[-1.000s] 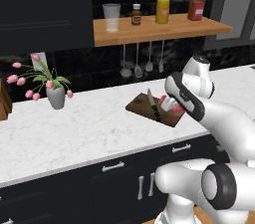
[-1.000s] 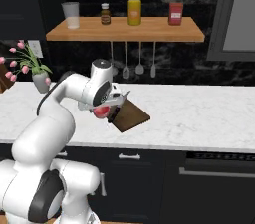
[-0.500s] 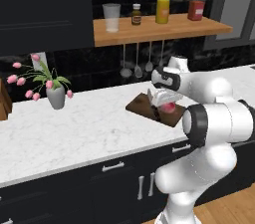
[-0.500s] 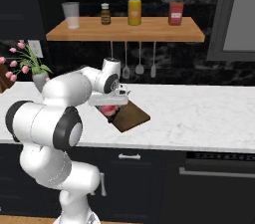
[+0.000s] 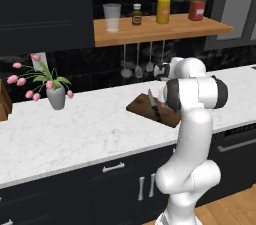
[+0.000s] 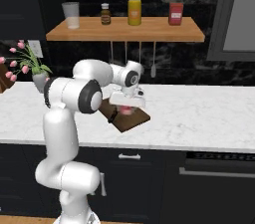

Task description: Pick up the knife from the drawer and place it on the cutting board. Then place the meat from the plate to the cutting board.

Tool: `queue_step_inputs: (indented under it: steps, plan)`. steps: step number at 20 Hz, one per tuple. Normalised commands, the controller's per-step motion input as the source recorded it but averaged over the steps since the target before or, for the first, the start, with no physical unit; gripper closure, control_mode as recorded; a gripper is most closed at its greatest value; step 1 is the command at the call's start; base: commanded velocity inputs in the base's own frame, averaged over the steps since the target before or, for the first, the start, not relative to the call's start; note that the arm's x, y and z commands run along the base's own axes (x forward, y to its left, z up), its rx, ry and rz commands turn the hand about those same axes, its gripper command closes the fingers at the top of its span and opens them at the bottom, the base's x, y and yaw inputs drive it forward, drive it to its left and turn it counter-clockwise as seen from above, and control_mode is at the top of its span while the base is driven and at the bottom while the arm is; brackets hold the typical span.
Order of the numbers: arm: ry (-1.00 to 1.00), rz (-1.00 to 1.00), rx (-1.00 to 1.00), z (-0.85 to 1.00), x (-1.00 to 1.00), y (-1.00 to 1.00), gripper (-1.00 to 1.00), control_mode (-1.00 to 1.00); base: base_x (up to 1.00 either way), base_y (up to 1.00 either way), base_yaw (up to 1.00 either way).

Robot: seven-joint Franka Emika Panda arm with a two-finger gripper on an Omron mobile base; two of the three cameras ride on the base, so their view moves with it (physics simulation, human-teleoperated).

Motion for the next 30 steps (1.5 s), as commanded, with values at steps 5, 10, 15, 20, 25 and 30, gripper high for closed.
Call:
queue_step_inputs:
  steps: [5, 10, 15, 20, 25, 30]
  plan:
    - [-0.01, 0.00, 0.00, -0.76, 0.24, 0.00, 1.00, -1.00, 0.00, 0.00, 0.00]
    - [-0.11, -0.03, -0.01, -0.48, 0.02, 0.01, 1.00, -1.00, 0.00, 0.00, 0.00]
    - [-0.11, -0.04, 0.00, -0.38, -0.08, 0.14, 1.00, -1.00, 0.00, 0.00, 0.00]
    - [-0.16, -0.08, 0.00, -0.21, -0.25, 0.32, -1.00, -1.00, 0.00, 0.00, 0.00]
    - [-0.15, -0.10, 0.00, 0.00, -0.22, 0.02, -1.00, -1.00, 0.00, 0.00, 0.00]
    - [-0.13, -0.11, 0.00, 0.08, -0.29, 0.01, -1.00, -1.00, 0.00, 0.00, 0.00]
